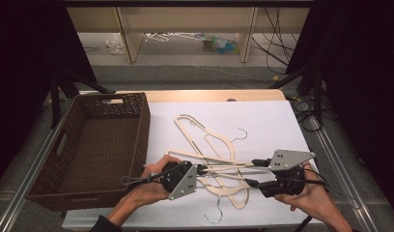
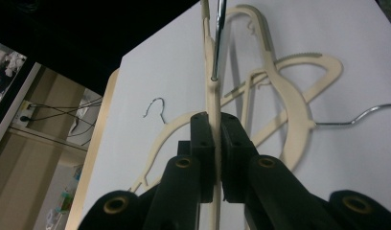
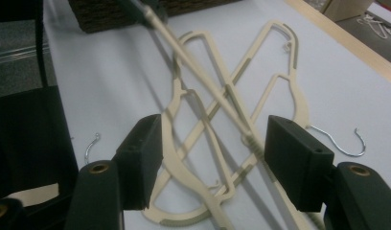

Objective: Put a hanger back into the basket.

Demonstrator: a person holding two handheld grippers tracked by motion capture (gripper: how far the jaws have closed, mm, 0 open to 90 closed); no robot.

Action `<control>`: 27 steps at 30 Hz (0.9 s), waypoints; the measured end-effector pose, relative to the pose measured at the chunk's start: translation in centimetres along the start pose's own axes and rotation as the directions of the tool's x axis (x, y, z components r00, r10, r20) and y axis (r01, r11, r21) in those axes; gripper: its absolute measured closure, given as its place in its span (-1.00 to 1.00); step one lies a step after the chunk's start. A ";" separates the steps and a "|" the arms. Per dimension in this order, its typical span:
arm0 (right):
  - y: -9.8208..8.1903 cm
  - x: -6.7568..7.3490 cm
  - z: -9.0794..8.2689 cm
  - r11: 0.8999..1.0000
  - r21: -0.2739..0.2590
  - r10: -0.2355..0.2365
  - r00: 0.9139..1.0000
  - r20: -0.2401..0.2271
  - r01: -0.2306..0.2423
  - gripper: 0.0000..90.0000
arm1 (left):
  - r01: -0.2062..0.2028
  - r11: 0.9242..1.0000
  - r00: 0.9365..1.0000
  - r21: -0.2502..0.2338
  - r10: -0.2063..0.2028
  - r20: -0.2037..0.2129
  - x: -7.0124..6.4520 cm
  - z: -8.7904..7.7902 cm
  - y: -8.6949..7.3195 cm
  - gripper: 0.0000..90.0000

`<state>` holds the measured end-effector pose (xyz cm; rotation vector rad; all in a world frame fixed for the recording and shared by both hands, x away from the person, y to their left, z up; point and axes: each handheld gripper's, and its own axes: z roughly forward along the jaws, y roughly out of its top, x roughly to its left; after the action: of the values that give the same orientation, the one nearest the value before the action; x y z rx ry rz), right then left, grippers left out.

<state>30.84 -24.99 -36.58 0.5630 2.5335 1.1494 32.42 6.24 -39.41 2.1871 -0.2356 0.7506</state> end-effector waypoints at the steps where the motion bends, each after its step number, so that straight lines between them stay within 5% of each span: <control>1: 0.0 0.0 0.0 1.000 0.000 0.000 1.000 0.000 0.000 -0.13 | 0.000 1.000 1.000 0.000 0.000 0.000 0.0 0.0 0.0 0.90; 4: -0.2 0.2 0.0 1.000 0.001 -0.005 1.000 -0.012 0.005 -0.13 | 0.099 0.995 0.995 -0.034 -0.100 -0.021 1.2 -0.8 0.2 0.90; 5: -0.2 0.3 0.0 1.000 -0.002 0.000 1.000 -0.012 0.000 -0.13 | 0.099 0.995 0.995 -0.034 -0.100 -0.021 1.2 -0.8 0.2 0.90; 7: -0.4 0.4 0.2 1.000 0.001 0.001 1.000 -0.014 -0.001 -0.13 | 0.170 0.984 0.985 -0.047 -0.171 -0.025 2.3 -1.4 0.3 0.90; 9: -0.5 0.6 0.4 1.000 0.006 -0.002 1.000 -0.023 0.002 -0.13 | 0.195 0.979 0.980 -0.055 -0.197 -0.031 2.6 -1.5 0.4 0.90; 10: -0.6 0.6 0.5 1.000 0.008 -0.002 1.000 -0.025 0.002 -0.14 | 0.258 0.963 0.965 -0.073 -0.261 -0.031 3.3 -1.8 0.5 0.90; 11: -0.6 0.6 0.5 1.000 0.008 -0.002 1.000 -0.025 0.002 -0.14 | 0.258 0.963 0.965 -0.073 -0.261 -0.031 3.3 -1.8 0.5 0.90; 12: -0.9 0.8 0.8 1.000 0.018 0.002 0.999 -0.035 -0.001 -0.15 | 0.305 0.948 0.950 -0.091 -0.309 -0.033 4.0 -2.2 0.6 0.90; 14: -1.2 0.9 1.2 1.000 0.022 0.001 0.999 -0.042 0.000 -0.18 | 0.349 0.931 0.935 -0.110 -0.354 -0.033 4.6 -2.7 0.8 0.90; 15: -1.4 0.9 1.4 1.000 0.017 0.001 0.999 -0.045 -0.001 -0.20 | 0.349 0.931 0.935 -0.110 -0.354 -0.033 4.6 -2.7 0.8 0.90; 19: -2.2 1.0 2.1 1.000 0.000 0.011 0.999 -0.051 -0.011 -0.28 | 0.437 0.887 0.894 -0.151 -0.447 -0.036 6.0 -4.1 1.5 0.90; 20: -2.4 1.1 2.2 1.000 -0.002 0.014 0.999 -0.044 -0.014 -0.30 | 0.437 0.887 0.894 -0.151 -0.447 -0.036 6.0 -4.1 1.5 0.90; 22: -2.5 1.1 2.5 1.000 -0.008 0.018 0.999 -0.041 -0.018 -0.31 | 0.478 0.864 0.873 -0.160 -0.487 -0.023 6.6 -4.6 1.8 0.90; 24: -3.0 1.3 2.9 1.000 0.003 0.028 0.999 -0.046 -0.028 -0.34 | 0.541 0.823 0.836 -0.172 -0.549 0.006 7.2 -5.5 2.3 0.90; 25: -3.0 1.3 2.9 1.000 0.003 0.028 0.999 -0.046 -0.028 -0.34 | 0.541 0.823 0.836 -0.172 -0.549 0.006 7.2 -5.5 2.3 0.90; 27: -3.3 1.4 3.3 1.000 0.006 0.025 0.998 -0.064 -0.025 -0.35 | 0.556 0.813 0.826 -0.173 -0.563 0.010 7.6 -6.2 2.7 0.90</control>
<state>30.23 -24.17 -41.31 0.5696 2.5910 1.1881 34.75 9.61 -30.10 1.9241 0.3530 0.4173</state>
